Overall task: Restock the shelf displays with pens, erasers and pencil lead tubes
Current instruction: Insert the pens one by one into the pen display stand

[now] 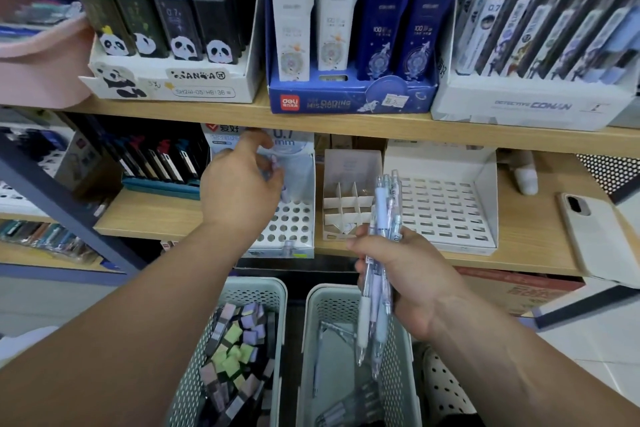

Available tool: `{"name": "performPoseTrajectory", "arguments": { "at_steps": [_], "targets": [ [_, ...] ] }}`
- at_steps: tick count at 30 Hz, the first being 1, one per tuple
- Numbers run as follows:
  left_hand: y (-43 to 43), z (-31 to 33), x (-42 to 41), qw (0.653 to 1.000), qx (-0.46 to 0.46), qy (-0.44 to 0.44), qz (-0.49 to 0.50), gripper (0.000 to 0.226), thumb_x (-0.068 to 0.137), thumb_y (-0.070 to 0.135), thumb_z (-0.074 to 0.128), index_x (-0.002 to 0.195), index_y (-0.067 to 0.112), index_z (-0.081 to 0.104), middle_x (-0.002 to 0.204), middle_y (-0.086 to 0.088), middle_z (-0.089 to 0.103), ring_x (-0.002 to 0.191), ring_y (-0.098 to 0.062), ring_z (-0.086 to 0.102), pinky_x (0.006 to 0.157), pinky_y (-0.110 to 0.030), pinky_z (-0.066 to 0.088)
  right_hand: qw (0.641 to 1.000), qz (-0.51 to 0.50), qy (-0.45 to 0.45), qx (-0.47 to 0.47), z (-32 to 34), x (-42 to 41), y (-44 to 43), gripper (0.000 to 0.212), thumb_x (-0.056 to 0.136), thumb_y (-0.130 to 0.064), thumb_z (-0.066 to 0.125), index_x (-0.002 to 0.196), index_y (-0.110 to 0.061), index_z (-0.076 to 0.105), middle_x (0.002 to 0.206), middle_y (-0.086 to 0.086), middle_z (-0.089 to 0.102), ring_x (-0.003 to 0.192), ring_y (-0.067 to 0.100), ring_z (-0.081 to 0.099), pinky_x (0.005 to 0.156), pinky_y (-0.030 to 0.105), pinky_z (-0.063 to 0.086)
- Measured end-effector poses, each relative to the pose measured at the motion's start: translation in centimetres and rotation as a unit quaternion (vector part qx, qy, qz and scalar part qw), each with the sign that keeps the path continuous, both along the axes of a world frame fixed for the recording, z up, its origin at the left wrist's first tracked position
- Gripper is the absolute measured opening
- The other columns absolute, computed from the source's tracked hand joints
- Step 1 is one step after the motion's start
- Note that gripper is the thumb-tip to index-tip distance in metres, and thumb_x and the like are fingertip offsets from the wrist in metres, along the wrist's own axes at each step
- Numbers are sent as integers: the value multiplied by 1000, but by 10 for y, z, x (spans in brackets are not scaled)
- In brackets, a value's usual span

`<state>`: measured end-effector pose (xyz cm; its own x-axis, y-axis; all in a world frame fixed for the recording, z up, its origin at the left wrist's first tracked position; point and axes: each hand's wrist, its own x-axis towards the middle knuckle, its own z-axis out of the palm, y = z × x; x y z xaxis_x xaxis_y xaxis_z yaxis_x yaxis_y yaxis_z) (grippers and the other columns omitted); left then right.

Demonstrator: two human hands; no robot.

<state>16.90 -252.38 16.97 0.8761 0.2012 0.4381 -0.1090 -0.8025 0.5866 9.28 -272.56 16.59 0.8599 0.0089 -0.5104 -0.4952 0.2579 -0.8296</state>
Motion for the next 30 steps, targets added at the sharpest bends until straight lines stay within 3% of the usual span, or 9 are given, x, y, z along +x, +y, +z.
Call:
{"name": "performPoseTrajectory", "arguments": {
  "at_steps": [6, 10, 17, 20, 21, 22, 24, 26, 30],
  "targets": [
    [1, -1, 3, 996, 81, -38, -4, 12, 81, 22, 74, 91, 21, 68, 79, 2, 72, 81, -31, 62, 66, -38, 52, 1000, 9, 1, -3, -2, -1, 4, 25, 76, -4, 81, 94, -15, 68, 74, -2, 67, 66, 17, 60, 68, 33, 49],
    [4, -3, 3, 987, 155, -44, -17, 20, 76, 24, 80, 94, 19, 79, 84, -8, 70, 83, -37, 63, 64, -37, 51, 1000, 20, -1, 3, 0, -1, 2, 21, 78, -2, 80, 90, -15, 68, 76, 0, 66, 64, 15, 59, 67, 31, 48],
    [7, 1, -2, 975, 211, -64, -39, 29, 76, 15, 76, 104, 17, 78, 89, -13, 66, 83, -41, 61, 67, -41, 51, 1000, 15, 0, 23, 6, 1, 4, 25, 78, -3, 80, 98, -14, 68, 73, -2, 67, 66, 15, 60, 68, 31, 50],
    [0, 8, -15, 987, 124, -33, -96, 12, 84, 18, 73, 95, 17, 75, 86, -3, 67, 82, -22, 60, 73, -30, 46, 999, 5, -1, 49, 7, 1, 6, 20, 80, -4, 79, 93, -14, 68, 69, -3, 66, 68, 17, 59, 74, 33, 50],
    [-6, 11, -23, 991, 54, 17, -124, 4, 87, 21, 71, 88, 19, 74, 80, 1, 66, 74, -11, 57, 70, -26, 43, 999, 1, -2, 53, 7, 1, 8, 18, 81, -4, 78, 92, -14, 68, 68, -2, 65, 68, 17, 59, 74, 34, 49],
    [-12, 14, -30, 985, -26, 88, -149, 10, 90, 23, 70, 81, 19, 72, 73, 1, 65, 65, -5, 53, 66, -24, 41, 998, -5, -5, 55, 7, 1, 9, 18, 81, -3, 78, 91, -14, 68, 66, -1, 64, 67, 18, 58, 74, 34, 48],
    [-21, 15, -45, 940, -152, 229, -203, 22, 93, 28, 66, 77, 15, 70, 71, -5, 67, 57, -6, 51, 63, -25, 42, 998, -26, -10, 55, 7, 1, 12, 17, 82, -2, 76, 92, -13, 67, 65, 0, 63, 66, 18, 57, 71, 34, 48],
    [-24, 13, -56, 897, -191, 313, -247, 23, 92, 31, 67, 79, 14, 70, 74, -5, 71, 59, -10, 59, 65, -27, 46, 997, -48, -16, 50, 6, 2, 14, 17, 82, -2, 75, 91, -13, 66, 66, 1, 62, 65, 18, 57, 68, 34, 48],
    [-26, 4, -75, 862, -235, 350, -283, 18, 79, 26, 82, 85, 15, 70, 76, -9, 71, 64, -15, 64, 62, -25, 51, 996, -70, -17, 43, 5, 2, 17, 15, 84, -3, 73, 91, -14, 64, 66, 1, 60, 60, 14, 58, 52, 27, 50]
  ]
}}
